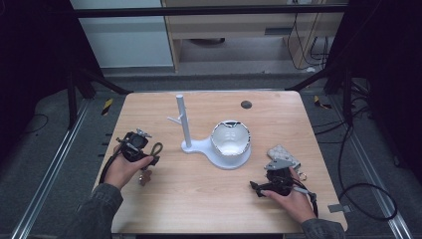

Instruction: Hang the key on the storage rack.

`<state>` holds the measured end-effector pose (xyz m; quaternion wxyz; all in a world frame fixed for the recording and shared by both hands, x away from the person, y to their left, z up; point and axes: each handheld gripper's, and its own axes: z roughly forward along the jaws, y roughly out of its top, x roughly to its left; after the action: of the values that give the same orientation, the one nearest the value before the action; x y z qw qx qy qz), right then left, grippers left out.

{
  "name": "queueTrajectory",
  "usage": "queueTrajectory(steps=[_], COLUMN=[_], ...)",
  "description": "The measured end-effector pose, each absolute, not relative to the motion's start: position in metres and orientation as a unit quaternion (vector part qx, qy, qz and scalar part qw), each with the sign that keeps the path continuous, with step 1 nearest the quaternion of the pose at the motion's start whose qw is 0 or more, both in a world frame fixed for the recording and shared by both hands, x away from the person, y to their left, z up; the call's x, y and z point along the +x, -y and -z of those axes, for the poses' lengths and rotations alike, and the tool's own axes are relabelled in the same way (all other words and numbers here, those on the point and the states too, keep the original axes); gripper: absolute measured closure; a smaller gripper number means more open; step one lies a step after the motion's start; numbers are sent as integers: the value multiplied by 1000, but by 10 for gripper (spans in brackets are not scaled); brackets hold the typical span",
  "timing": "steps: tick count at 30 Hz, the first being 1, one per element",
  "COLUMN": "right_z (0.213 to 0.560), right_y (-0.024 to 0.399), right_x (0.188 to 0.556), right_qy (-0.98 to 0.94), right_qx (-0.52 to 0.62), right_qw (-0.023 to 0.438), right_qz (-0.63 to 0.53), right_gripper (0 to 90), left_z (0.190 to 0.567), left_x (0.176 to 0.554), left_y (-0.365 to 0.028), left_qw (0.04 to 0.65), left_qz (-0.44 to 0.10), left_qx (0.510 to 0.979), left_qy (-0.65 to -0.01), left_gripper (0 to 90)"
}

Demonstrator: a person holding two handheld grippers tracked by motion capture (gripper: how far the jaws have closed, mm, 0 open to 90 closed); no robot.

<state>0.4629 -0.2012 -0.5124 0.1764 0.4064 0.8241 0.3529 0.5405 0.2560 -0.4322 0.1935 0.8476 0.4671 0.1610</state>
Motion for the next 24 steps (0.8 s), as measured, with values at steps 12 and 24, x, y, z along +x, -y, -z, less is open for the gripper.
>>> queueTrajectory(steps=[12, 24], right_z=[512, 513], right_y=[202, 203], right_x=[462, 461], right_qy=[-824, -824], right_qx=[408, 405], right_qw=[176, 178], right_qz=[-352, -353], right_gripper=[31, 31], left_z=[446, 456], left_x=[557, 560], left_y=[-265, -269], left_qw=[150, 146], left_qz=[-111, -93], left_qx=[863, 861], left_qy=[-470, -477], left_gripper=[483, 570])
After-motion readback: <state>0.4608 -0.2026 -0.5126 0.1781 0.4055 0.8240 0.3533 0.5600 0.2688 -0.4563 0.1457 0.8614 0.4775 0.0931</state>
